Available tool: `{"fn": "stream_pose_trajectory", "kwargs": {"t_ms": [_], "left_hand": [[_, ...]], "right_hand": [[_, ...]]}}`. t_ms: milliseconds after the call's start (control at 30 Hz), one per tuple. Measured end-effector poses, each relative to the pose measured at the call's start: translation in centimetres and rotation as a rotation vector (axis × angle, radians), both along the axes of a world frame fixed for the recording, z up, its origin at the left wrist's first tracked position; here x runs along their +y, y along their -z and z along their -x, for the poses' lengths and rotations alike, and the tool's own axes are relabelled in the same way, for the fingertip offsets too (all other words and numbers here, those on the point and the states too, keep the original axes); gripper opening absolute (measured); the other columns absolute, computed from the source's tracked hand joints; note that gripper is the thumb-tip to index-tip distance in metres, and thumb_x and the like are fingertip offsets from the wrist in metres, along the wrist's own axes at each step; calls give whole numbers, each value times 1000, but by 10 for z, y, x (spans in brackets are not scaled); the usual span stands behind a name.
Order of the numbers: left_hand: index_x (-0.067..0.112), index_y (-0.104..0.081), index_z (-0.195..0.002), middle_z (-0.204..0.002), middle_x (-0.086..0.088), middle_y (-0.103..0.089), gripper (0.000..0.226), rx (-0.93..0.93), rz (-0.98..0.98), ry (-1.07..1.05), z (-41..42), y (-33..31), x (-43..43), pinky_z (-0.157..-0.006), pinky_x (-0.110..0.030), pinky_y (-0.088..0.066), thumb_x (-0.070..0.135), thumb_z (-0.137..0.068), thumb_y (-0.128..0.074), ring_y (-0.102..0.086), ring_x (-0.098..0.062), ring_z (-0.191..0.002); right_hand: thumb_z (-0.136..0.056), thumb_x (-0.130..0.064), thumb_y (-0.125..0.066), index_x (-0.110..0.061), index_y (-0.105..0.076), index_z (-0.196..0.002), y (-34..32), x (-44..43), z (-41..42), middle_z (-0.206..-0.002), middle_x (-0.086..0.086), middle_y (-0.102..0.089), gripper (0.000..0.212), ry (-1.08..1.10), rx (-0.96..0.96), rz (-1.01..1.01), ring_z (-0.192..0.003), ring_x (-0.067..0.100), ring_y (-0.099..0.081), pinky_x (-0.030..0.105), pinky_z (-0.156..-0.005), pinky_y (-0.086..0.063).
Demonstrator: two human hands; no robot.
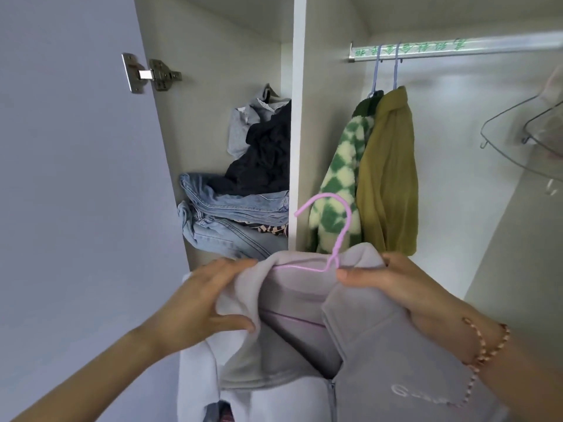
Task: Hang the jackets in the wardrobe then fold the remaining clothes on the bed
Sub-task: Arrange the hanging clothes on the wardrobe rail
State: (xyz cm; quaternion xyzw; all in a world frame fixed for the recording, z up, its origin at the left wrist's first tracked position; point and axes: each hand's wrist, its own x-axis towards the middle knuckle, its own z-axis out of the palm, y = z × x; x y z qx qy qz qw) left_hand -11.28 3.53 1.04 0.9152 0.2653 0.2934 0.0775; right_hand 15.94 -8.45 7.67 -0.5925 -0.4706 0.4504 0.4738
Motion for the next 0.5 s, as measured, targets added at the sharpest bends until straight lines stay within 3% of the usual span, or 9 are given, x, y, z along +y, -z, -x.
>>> {"fn": "stream_pose_trajectory", "kwargs": {"t_ms": [67,133,200,267,367,434,501], "left_hand": [[42,-45,-111,-97,21,-56,60,71,27,-34,-20,4,2,-77,-11,-38,85,-71,-31,-52,-1,-90],[37,-45,-90,-73,18,-50,71,123,12,-134,-31,10,14,-62,-22,-37,92,-64,-9,-56,-13,-76],[25,-49,-89,-68,13,-48,87,128,-15,-159,-43,16,26,-62,-31,-38,93,-60,-3,-57,-19,-75],[17,-51,-88,-71,10,-51,89,86,3,-92,-58,19,31,-62,-33,-39,92,-63,-9,-55,-18,-72],[13,-55,-82,-68,12,-49,61,6,-21,93,-86,15,26,-54,-26,-30,70,-79,-34,-42,-5,-62],[18,-54,-81,-66,15,-48,36,-26,-42,143,-103,8,21,-55,-19,-26,51,-83,-41,-39,-3,-61],[31,-48,-83,-64,21,-45,14,-82,-33,176,-123,-4,11,-60,-13,-26,44,-81,-42,-42,0,-63]], "right_hand": [[-75,-10,-74,-1,-72,-91,5,-8,-1,-86,17,-73,18,-3,41,47,-79,25,-70,25,-63,-54],[-77,-8,-71,-1,-71,-96,11,-14,-4,-91,18,-72,20,-37,74,114,-80,24,-69,25,-63,-55],[-78,-9,-69,-2,-70,-101,12,-20,-7,-98,18,-71,24,-110,141,193,-84,23,-68,27,-69,-55],[-77,-17,-71,-9,-70,-100,10,-26,-8,-94,10,-72,24,-218,186,248,-80,17,-68,25,-70,-55],[-73,-31,-74,-15,-69,-99,11,-40,-6,-85,2,-70,30,-230,234,300,-72,10,-66,20,-66,-53],[-69,-27,-75,-15,-74,-93,12,-51,-7,-87,6,-71,26,-187,276,276,-72,13,-66,22,-68,-54],[-76,-15,-71,-13,-77,-75,2,-63,-11,-77,8,-71,6,-105,261,220,-63,13,-67,20,-60,-54]]}}
